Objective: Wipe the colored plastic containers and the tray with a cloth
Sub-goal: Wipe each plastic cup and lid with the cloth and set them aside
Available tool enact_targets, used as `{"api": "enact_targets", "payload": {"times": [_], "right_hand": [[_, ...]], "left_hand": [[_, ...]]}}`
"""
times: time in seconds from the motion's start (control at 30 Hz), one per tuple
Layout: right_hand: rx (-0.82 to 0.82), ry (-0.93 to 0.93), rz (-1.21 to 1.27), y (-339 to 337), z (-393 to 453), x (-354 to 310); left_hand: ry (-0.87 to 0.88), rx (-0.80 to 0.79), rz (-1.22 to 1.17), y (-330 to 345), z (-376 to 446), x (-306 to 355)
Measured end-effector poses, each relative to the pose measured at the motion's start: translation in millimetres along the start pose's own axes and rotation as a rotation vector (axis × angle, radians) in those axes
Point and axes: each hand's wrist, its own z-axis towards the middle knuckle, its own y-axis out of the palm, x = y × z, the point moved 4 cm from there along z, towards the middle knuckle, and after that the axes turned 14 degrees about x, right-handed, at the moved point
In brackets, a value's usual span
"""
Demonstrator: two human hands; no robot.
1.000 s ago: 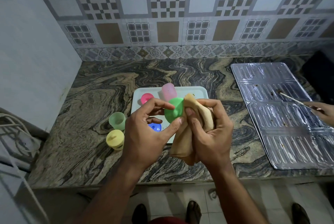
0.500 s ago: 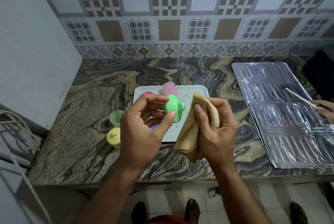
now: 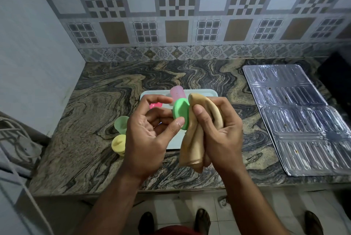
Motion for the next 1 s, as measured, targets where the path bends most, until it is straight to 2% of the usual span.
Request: {"api": "enact_targets", "payload": {"times": [0.17, 0.4, 0.47, 0.63, 0.8, 1.0], "right_hand": [[-0.076, 0.131, 0.099, -4.3, 9.9, 3.4], [0.002, 0.013, 0.054, -14.4, 19.3, -5.5], [-0.020, -0.012, 0.024, -13.0, 18.3, -7.0], [-0.030, -0.020, -0.046, -9.7, 13.6, -2.8], [-0.005, -0.050, -0.101, -4.2, 6.7, 1.4], [-0.061, -0.015, -0.130, 2.1, 3.3, 8.5]], "left_hand": [[-0.022, -0.079, -0.021, -5.1, 3.0, 1.6], [-0.047, -0.108, -0.054, -7.2, 8.0, 1.8], [-0.075, -0.111, -0.085, -6.4, 8.5, -0.5], [-0.055, 0.060, -0.011, -8.9, 11.2, -15.8], [-0.010, 0.028, 0.110, -7.1, 5.4, -23.8], [0.007, 0.115, 0.104, -16.9, 9.0, -31.8]]}}
